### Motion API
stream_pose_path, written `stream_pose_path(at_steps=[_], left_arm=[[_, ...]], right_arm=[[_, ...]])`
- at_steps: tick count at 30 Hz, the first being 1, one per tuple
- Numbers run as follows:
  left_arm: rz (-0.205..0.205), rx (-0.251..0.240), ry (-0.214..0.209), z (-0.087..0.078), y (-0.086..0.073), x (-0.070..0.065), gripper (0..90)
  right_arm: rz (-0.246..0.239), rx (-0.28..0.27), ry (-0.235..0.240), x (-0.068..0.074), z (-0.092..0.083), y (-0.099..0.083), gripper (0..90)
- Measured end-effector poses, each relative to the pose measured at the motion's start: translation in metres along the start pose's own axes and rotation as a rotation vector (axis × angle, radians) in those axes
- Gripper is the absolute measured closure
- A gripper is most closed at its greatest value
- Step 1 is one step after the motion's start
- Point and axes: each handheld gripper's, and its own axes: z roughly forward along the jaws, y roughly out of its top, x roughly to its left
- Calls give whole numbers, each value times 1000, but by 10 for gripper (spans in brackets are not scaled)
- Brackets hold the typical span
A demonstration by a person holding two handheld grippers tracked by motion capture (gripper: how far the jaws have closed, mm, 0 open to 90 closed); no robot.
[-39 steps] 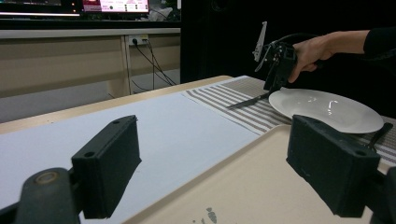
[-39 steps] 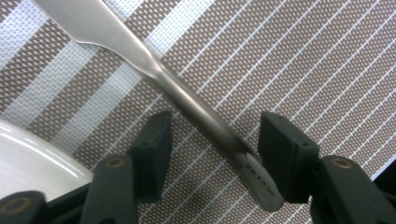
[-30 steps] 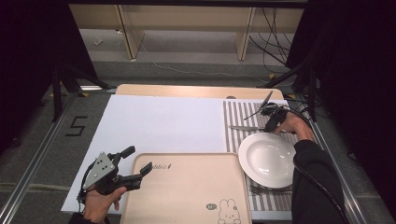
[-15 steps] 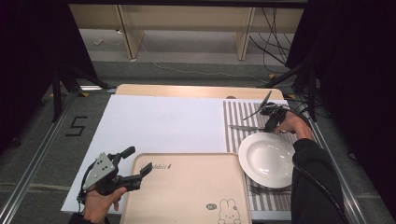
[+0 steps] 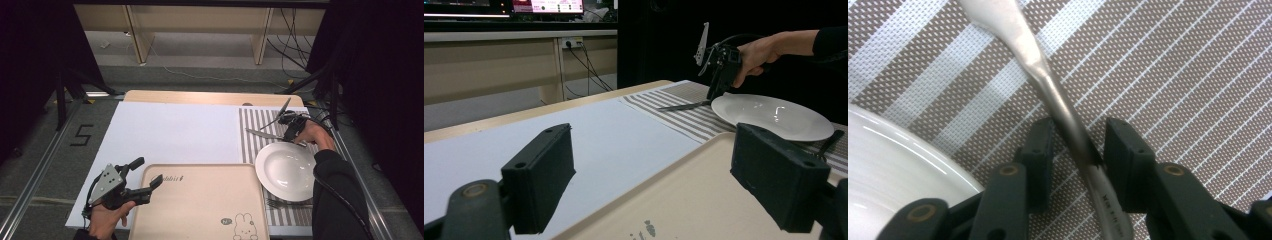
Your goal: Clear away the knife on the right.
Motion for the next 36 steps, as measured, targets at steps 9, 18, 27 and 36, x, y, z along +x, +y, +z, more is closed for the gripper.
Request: stream_pose_path(at_steps=[9,18,27,36], left_arm=[[-1,0,-1,0,0,0,168],[-4,-2,1,-1,0,1,168],[-5,-3,3,-1,0,1,168],[-14,-3,5,0,0,2,168]], right_arm=[[-37,22,9,4,-1,3,749],[-43,22,19,5,-1,2,792],[-31,17,10,6,-1,2,798],[-28,-6,-2,5,-1,0,800]])
